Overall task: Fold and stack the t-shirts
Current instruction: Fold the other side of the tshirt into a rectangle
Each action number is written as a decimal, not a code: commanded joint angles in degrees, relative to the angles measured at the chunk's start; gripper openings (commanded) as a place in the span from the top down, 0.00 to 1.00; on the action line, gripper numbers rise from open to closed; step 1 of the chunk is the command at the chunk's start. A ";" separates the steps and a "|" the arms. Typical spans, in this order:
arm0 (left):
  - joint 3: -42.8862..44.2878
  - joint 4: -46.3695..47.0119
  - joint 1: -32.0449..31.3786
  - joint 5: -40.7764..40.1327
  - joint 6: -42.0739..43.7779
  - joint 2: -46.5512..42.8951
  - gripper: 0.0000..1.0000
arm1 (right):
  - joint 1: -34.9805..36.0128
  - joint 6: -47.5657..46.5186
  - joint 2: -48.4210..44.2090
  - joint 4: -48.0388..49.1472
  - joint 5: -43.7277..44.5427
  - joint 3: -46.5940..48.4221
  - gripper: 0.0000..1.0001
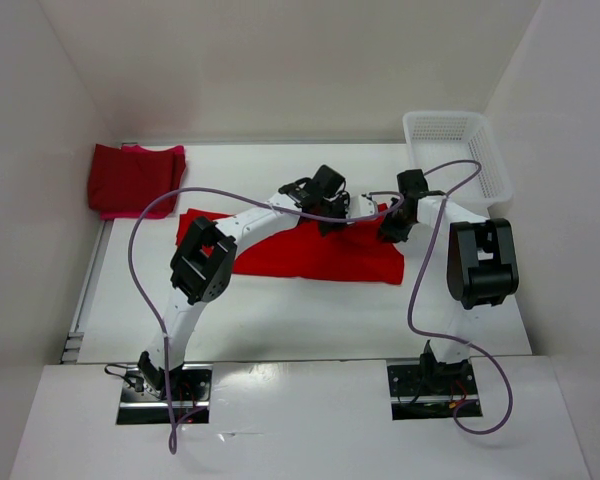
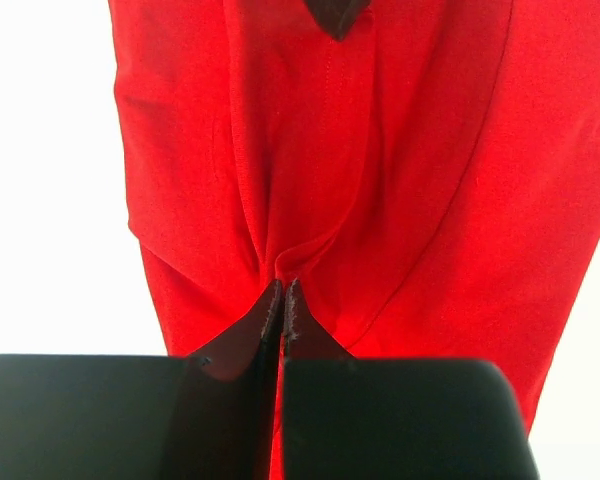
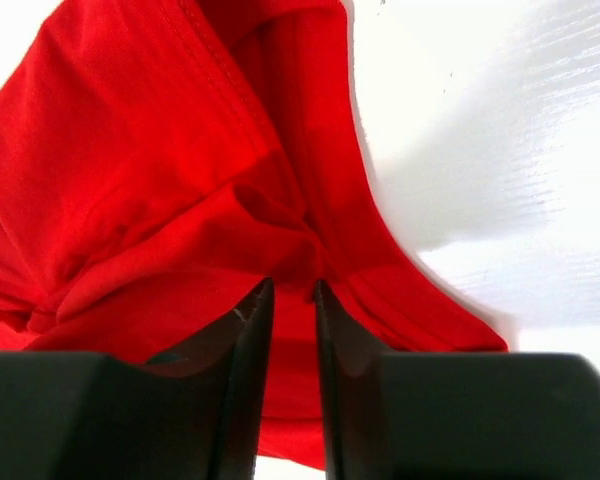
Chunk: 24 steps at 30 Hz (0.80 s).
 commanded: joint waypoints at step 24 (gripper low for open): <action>3.96 -3.28 1.33 1.59 -1.35 -0.41 1.00 | 0.67 -0.53 -13.80 -2.57 5.76 -2.36 1.00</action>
